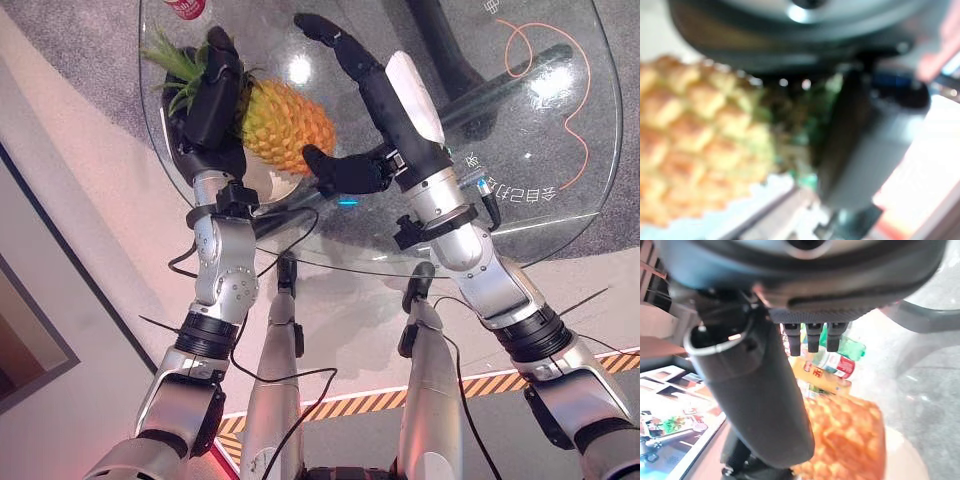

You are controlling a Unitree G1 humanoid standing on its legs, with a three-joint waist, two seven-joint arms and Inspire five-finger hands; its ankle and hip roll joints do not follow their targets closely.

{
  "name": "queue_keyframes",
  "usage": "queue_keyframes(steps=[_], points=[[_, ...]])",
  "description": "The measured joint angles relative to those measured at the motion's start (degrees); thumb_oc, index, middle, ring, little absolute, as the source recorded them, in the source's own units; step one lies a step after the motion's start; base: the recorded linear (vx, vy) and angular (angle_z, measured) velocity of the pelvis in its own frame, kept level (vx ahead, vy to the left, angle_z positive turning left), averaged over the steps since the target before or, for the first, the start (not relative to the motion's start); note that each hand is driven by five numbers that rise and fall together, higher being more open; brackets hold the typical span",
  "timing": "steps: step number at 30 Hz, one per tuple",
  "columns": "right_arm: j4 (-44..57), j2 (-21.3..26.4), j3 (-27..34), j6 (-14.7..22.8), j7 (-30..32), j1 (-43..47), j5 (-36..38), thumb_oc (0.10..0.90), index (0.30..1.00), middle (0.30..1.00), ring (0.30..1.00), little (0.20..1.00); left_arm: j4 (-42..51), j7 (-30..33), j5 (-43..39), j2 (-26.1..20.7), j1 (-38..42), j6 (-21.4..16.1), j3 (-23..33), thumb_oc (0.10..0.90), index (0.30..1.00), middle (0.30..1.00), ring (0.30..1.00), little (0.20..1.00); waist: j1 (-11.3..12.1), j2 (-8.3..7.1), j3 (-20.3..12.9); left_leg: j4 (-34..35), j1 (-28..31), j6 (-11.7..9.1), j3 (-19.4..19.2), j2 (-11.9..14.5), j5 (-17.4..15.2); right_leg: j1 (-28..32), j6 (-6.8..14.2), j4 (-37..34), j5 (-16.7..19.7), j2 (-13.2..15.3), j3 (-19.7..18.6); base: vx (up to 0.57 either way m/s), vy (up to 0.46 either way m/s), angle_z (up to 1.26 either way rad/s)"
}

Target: Pick up the fruit to the plate

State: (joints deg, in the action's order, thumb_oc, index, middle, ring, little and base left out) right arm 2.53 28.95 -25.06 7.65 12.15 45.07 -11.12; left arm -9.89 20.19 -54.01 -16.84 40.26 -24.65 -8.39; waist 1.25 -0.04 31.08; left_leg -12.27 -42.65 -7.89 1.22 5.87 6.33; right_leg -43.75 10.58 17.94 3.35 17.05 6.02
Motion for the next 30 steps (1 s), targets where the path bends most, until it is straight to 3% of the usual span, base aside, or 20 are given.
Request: queue_keyframes(steps=[8,18,30], points=[[0.0,0.2,0.2,0.0,0.6,0.1,0.0,0.8,0.9,0.9,0.9,0.9,0.0,2.0,1.2,0.2,-0.1,0.0,0.1,0.1,0.3,0.3,0.3,0.2,0.0,0.0,0.0,0.2,0.0,0.0,0.0,0.0,0.0,0.0,0.0,-0.1,0.0,0.0,0.0,0.0,0.0,0.0],[0.0,0.4,0.5,0.0,2.3,0.1,0.0,0.8,0.9,0.9,0.9,0.9,-0.1,7.1,8.9,0.2,-0.2,-1.0,0.3,0.1,0.3,0.3,0.3,0.2,0.0,0.0,0.0,0.2,0.0,0.0,0.0,0.0,0.0,0.0,0.0,-0.1,0.0,0.0,0.0,0.0,0.0,0.0],[0.0,0.4,7.3,0.1,12.2,-2.6,0.3,0.8,0.9,0.9,0.9,0.9,-0.1,12.1,16.8,0.0,-0.2,-5.1,1.3,0.1,0.3,0.3,0.3,0.2,-0.1,0.0,0.0,0.2,0.0,0.0,0.0,0.0,0.0,0.0,0.0,-0.1,0.0,0.0,0.0,0.0,0.0,0.0]])
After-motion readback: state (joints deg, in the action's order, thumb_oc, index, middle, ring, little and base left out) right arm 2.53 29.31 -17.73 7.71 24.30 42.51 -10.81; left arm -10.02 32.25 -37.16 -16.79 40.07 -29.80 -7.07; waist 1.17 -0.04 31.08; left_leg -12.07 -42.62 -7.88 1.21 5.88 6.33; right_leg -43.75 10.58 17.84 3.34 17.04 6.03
